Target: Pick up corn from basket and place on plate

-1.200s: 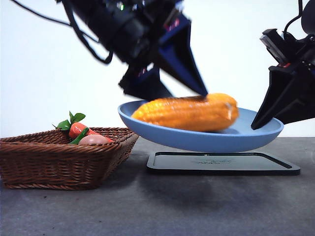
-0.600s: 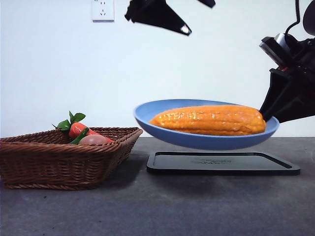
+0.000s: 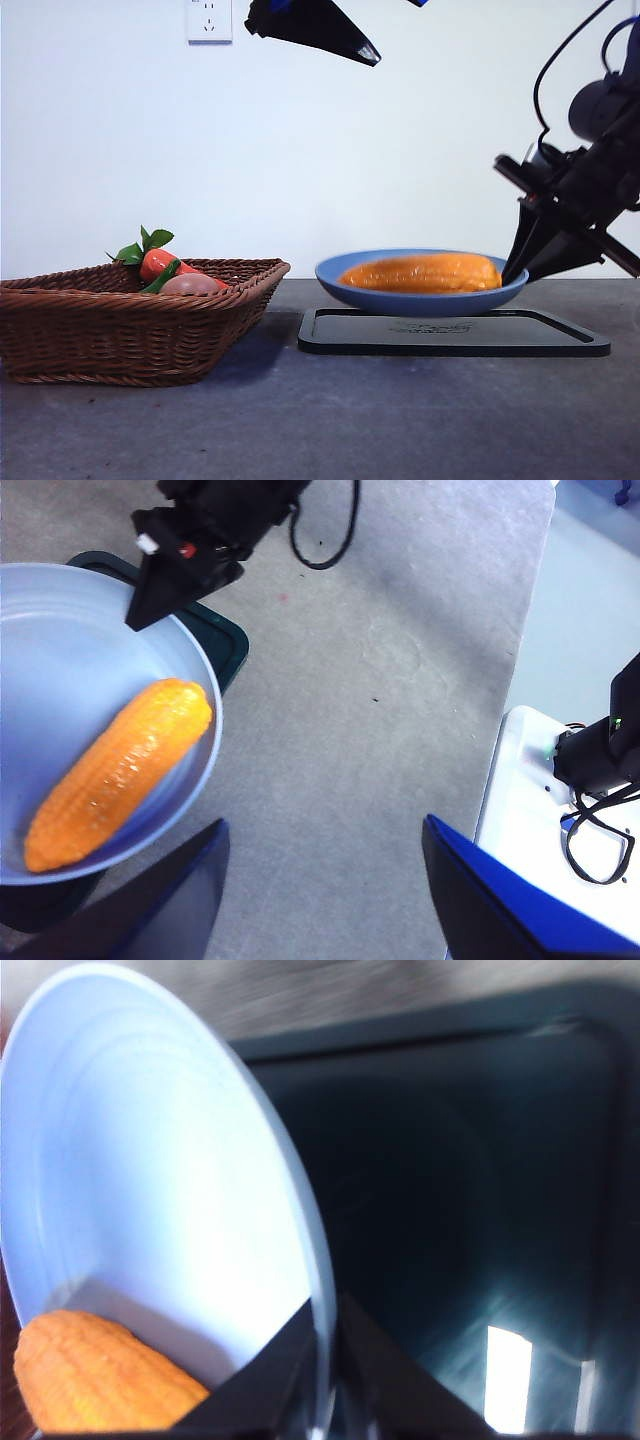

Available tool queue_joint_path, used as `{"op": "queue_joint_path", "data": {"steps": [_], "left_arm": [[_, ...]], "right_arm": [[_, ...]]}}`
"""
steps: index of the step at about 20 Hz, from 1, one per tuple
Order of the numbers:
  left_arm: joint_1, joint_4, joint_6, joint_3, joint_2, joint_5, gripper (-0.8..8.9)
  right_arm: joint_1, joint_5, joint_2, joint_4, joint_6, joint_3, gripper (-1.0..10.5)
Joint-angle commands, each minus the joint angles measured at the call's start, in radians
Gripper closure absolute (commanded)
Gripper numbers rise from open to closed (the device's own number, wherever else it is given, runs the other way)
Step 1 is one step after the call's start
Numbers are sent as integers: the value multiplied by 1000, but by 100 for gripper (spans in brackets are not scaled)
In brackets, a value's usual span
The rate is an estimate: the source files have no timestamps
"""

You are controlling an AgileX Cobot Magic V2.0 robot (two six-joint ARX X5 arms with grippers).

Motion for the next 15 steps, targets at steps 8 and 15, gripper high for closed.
{"op": "queue_joint_path", "data": {"steps": [8,15], "left_arm": [[-6,5,9,21,-1,0,501],[-6,3,9,21,-1,0,501]], "right_arm": [[-20,40,108,4,8,48,946],[-19,32,108,-2,3,48,783]]}}
